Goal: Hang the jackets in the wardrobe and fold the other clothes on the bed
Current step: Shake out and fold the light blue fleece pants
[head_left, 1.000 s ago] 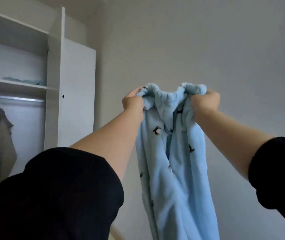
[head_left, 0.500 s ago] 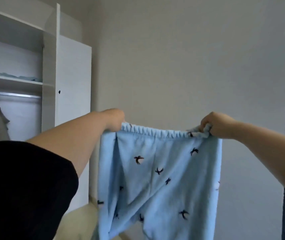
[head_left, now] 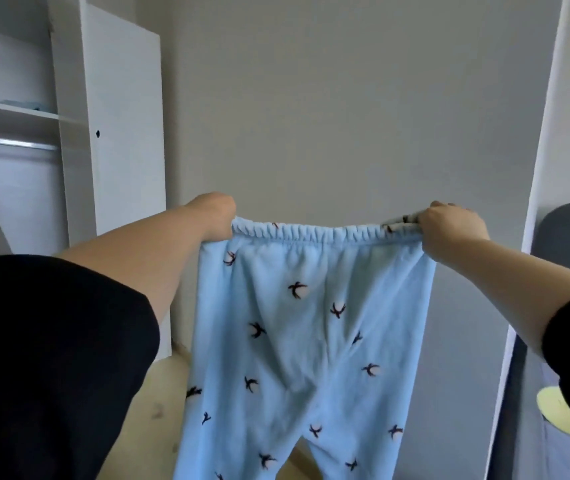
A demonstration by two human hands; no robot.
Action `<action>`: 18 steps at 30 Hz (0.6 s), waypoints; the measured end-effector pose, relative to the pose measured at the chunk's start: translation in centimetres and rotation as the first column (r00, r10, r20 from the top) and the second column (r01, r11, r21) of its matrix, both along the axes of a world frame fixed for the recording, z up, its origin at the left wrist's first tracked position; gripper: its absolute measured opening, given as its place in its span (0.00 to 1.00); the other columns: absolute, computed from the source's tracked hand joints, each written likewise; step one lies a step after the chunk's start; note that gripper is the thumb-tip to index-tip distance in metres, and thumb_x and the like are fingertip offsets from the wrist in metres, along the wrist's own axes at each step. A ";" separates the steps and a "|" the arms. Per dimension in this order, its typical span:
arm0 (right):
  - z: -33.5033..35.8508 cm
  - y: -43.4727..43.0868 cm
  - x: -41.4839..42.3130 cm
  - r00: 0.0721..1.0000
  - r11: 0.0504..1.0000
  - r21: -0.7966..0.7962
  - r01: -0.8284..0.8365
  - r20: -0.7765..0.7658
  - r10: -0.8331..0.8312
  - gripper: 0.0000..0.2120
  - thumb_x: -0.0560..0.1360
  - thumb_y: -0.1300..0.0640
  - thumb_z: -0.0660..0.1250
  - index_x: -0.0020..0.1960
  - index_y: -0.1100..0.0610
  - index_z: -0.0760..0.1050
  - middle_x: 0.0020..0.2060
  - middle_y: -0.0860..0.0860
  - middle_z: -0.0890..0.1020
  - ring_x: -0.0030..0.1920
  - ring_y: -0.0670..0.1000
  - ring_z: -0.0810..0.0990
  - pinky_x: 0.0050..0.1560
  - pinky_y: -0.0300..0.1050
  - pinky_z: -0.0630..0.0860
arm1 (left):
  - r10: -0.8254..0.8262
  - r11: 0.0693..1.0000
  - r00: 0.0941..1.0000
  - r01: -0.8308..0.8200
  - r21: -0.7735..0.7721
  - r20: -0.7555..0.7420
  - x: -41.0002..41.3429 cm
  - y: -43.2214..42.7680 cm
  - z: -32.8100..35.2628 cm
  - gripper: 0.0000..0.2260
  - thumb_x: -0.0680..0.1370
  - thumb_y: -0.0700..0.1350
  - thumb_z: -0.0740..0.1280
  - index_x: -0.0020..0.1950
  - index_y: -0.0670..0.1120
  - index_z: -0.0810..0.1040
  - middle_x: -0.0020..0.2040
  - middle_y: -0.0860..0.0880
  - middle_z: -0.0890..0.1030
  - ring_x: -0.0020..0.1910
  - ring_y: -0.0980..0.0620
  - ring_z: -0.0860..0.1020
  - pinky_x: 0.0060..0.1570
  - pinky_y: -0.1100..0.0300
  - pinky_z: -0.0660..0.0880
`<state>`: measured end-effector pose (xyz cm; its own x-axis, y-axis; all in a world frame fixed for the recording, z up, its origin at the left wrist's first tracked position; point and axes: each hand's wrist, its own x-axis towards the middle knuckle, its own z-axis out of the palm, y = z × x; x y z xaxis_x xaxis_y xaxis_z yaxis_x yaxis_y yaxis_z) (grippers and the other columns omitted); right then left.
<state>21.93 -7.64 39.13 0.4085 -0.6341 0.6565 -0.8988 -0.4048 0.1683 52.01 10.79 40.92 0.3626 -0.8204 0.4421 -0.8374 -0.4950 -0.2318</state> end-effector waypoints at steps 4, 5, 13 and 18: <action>-0.7 -0.4 -0.8 0.986 0.977 0.198 -0.073 0.164 0.041 0.15 0.74 0.50 0.63 0.53 0.60 0.79 0.45 0.57 0.79 0.45 0.59 0.77 0.41 0.45 0.71 | -0.059 0.997 0.998 0.060 -0.045 0.006 -0.5 -0.5 -1.0 0.15 0.72 0.33 0.62 0.28 0.43 0.62 0.28 0.47 0.65 0.35 0.45 0.67 0.26 0.59 0.58; -0.9 -0.6 -1.2 0.985 0.973 0.221 -0.074 0.168 0.037 0.15 0.74 0.49 0.64 0.51 0.60 0.79 0.41 0.56 0.77 0.42 0.59 0.75 0.41 0.44 0.70 | -0.063 0.997 0.998 0.063 -0.039 0.011 -0.7 -0.7 -1.2 0.15 0.71 0.32 0.61 0.28 0.43 0.62 0.28 0.47 0.65 0.35 0.45 0.68 0.27 0.59 0.59; -1.7 -1.5 -4.6 0.969 0.949 0.308 -0.063 0.245 -0.015 0.24 0.70 0.40 0.71 0.32 0.60 0.69 0.29 0.54 0.72 0.30 0.53 0.70 0.34 0.44 0.67 | -0.029 0.997 0.996 0.024 -0.069 -0.082 -0.3 -1.0 -2.0 0.12 0.70 0.31 0.60 0.31 0.44 0.67 0.33 0.48 0.70 0.38 0.44 0.72 0.32 0.61 0.63; -2.2 -1.6 -4.8 0.919 0.964 0.241 -0.110 0.395 0.006 0.16 0.77 0.51 0.65 0.44 0.65 0.77 0.35 0.56 0.73 0.37 0.57 0.71 0.37 0.44 0.66 | -0.113 0.986 0.904 0.053 -0.156 -0.412 -1.5 -1.8 -2.8 0.13 0.73 0.38 0.62 0.28 0.43 0.65 0.29 0.47 0.67 0.30 0.49 0.64 0.28 0.60 0.58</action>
<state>17.16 -9.20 36.91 0.1958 -0.7829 0.5906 -0.8449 -0.4404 -0.3036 50.52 8.94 38.17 0.4720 -0.7978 0.3751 -0.8815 -0.4209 0.2141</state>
